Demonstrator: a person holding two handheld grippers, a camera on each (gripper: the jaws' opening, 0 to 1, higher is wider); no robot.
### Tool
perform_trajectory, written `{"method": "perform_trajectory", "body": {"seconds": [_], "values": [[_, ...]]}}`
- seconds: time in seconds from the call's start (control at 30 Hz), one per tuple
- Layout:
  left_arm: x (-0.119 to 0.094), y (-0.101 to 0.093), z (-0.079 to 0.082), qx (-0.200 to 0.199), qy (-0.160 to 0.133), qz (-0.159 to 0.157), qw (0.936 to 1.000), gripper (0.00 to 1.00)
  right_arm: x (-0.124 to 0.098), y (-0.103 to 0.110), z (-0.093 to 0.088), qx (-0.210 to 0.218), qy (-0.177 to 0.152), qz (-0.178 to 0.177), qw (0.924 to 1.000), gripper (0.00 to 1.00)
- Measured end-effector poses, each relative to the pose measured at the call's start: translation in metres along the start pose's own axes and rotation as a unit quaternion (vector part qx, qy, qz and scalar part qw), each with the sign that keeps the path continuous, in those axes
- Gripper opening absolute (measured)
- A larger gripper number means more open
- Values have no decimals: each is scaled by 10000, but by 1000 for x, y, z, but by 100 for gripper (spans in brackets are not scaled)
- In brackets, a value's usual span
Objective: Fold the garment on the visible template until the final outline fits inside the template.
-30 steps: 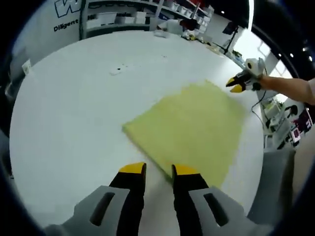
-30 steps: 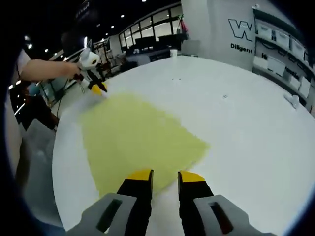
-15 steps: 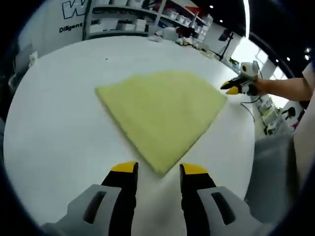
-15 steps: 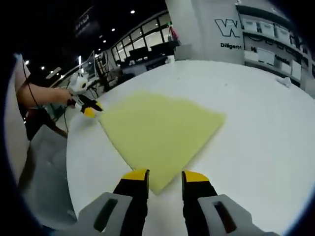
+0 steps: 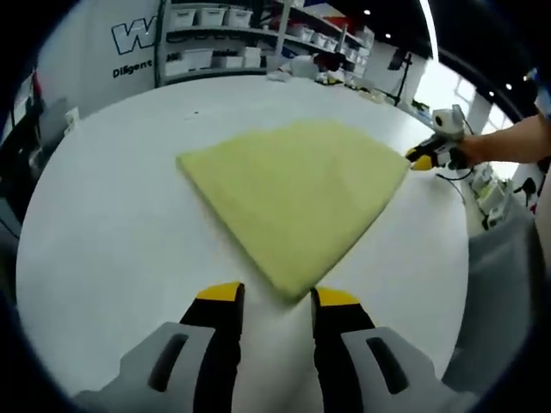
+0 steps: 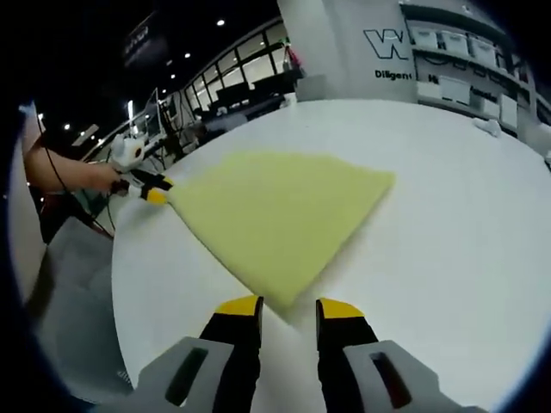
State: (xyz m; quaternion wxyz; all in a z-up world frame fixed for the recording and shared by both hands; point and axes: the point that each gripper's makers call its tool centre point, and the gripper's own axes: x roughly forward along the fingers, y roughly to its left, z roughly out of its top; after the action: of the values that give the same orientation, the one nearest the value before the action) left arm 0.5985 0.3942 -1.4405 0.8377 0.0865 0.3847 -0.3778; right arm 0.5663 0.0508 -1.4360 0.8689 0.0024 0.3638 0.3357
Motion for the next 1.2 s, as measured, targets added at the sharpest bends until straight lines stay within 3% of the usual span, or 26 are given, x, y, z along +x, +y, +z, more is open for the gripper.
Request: {"method": "perform_trajectory", "body": {"seconds": [0.13,0.4,0.63,0.8,0.93,1.0,1.07,1.13,1.2], "values": [[2,-4,1,26,-14,-85,10000,26,3,4,0,-25,-5,83,10000,12],[1,-11,-3,410,44,-191,9990,3,4,7,-2,-159,75,166,9997,0],[-5,-8,-1,427,2,-224,9988,2,-1,9,-7,-312,157,370,9987,0],[-5,-5,-12,611,170,-189,9978,1,-3,6,-15,-509,291,373,9976,0],[-6,-4,-11,612,154,-130,9979,1,-8,6,-15,-544,324,332,9974,0],[-8,-2,-13,535,185,-74,9984,1,-13,3,-18,-656,405,290,9966,0],[-13,1,-17,323,264,-51,9991,3,-24,0,-24,-432,586,315,9968,0],[-16,5,-20,431,329,4,9985,2,-30,-1,-29,-537,683,323,9957,0],[-23,10,-20,403,363,168,9984,4,-35,-9,-20,-475,587,96,9971,0]]}}
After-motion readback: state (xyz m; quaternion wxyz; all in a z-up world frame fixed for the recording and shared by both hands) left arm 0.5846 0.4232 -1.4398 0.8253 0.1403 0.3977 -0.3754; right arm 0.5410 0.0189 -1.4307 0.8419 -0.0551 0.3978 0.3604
